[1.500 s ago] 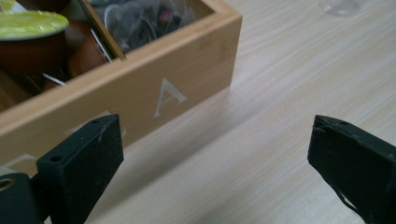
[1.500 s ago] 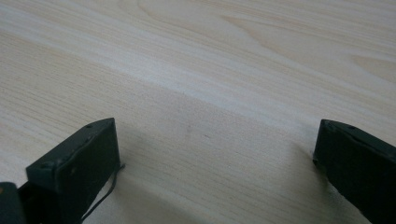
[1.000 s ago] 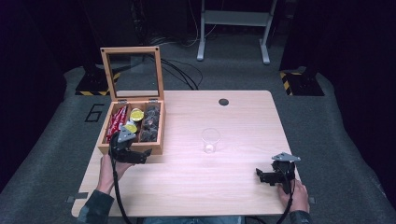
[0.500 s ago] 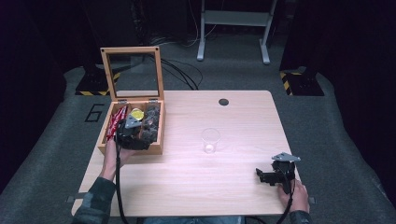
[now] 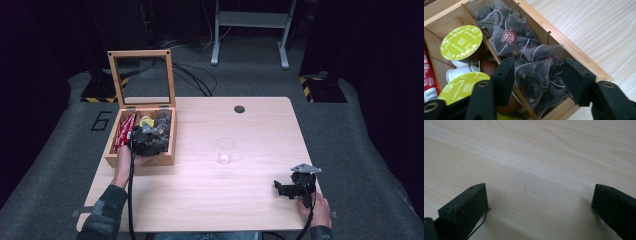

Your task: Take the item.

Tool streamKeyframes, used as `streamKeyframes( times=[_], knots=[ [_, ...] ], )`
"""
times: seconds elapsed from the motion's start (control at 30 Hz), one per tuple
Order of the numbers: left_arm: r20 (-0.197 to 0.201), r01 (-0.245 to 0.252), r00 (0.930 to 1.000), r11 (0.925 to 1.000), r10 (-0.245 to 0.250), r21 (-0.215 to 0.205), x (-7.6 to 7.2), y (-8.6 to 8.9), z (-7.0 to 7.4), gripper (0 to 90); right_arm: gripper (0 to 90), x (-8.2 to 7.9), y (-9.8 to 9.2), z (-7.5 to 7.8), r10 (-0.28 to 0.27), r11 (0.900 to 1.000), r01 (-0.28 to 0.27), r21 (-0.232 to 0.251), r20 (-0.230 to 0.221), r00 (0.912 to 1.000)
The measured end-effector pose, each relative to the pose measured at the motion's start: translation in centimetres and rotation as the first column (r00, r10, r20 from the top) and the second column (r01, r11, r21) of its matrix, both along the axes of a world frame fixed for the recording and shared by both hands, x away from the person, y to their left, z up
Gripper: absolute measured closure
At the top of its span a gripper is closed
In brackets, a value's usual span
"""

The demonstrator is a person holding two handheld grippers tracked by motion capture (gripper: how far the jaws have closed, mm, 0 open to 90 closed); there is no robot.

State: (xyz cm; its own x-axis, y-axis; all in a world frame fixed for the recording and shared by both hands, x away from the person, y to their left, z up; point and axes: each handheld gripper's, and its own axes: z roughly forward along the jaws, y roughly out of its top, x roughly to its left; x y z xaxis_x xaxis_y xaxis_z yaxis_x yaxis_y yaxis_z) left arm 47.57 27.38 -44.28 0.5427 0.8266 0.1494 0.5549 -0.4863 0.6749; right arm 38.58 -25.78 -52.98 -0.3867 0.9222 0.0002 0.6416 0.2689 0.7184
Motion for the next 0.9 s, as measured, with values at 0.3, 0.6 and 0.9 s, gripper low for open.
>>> streamKeyframes(
  times=[0.3, 0.6, 0.9],
  knots=[
    [-0.032, 0.001, 0.9995, 0.9994, 0.0, 0.036, 0.62, -0.41, -0.52, 55.8, 0.0, 0.02, -0.04, -0.02, 0.004, 1.0, -0.004, -0.004, 0.004, 1.0],
    [-0.039, -0.008, 0.9992, 0.9989, 0.009, 0.047, 0.79, -0.47, -0.84, 69.0, 0.0, 0.01, -0.02, 0.0, 0.002, 1.0, -0.002, -0.002, 0.001, 1.0],
    [-0.021, -0.02, 0.9995, 0.9972, 0.022, 0.072, 0.63, -0.78, -0.86, 79.9, 0.0, 0.03, -0.05, -0.02, 0.005, 1.0, -0.005, -0.004, 0.004, 1.0]
  ],
)
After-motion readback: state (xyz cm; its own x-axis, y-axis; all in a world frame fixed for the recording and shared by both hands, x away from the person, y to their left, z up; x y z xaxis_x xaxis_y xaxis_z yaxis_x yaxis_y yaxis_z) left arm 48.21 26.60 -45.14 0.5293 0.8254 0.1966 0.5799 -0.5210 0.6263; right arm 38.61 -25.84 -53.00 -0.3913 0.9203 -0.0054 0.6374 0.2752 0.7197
